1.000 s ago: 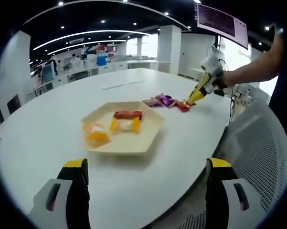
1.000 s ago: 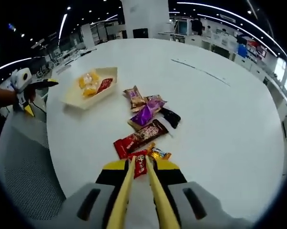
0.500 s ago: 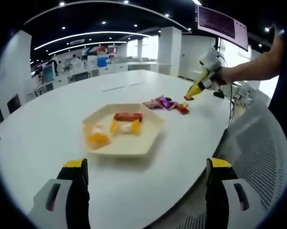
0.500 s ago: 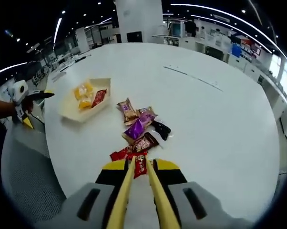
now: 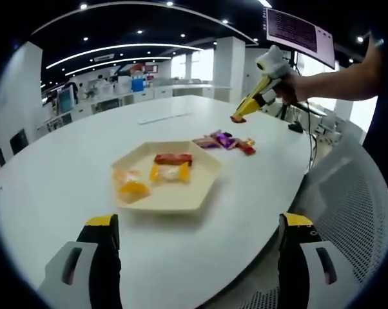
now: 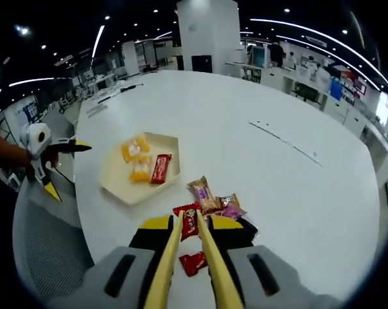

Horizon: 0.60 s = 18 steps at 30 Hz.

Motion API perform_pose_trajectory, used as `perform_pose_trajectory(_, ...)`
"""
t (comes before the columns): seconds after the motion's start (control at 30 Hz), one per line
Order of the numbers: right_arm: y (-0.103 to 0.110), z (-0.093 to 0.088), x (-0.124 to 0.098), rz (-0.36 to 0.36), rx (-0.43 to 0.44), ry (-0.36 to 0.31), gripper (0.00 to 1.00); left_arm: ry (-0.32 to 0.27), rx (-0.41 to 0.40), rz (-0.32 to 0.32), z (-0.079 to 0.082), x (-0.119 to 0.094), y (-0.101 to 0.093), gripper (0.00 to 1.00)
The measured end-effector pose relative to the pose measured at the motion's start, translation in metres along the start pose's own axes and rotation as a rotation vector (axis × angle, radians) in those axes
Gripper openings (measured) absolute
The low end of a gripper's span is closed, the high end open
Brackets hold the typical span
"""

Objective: Place the target food into the container with the food tongs after gripping and lifting it, then release it inside without dropping or visibly crushing the food.

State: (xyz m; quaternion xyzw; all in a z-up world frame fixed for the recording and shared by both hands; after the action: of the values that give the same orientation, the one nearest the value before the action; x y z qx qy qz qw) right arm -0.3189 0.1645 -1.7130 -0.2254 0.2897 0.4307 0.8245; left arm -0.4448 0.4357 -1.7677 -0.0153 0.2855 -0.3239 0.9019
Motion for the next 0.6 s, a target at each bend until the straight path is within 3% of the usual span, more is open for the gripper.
perform_pose_trajectory(0.6, 0.065, 0.11, 0.052, 0.164, -0.144, -0.04, 0.2, -0.016, 0.002, 0.009, 0.002, -0.001, 0.001, 1.0)
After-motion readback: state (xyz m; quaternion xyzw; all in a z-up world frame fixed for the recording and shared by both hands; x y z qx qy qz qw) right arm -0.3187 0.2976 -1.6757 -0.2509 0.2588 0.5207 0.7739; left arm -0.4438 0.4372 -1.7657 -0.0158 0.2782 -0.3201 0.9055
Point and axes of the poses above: the point that each gripper's makers call its tool centre point, and the gripper's own axes: x roughly forward along the fingers, y roughly to its left, z roughly out of its top, the point moved 4 cm from there along -x, roughly backward along the fingers, and after that the axes turned 12 degrees about -x, right-handed, at the moved point
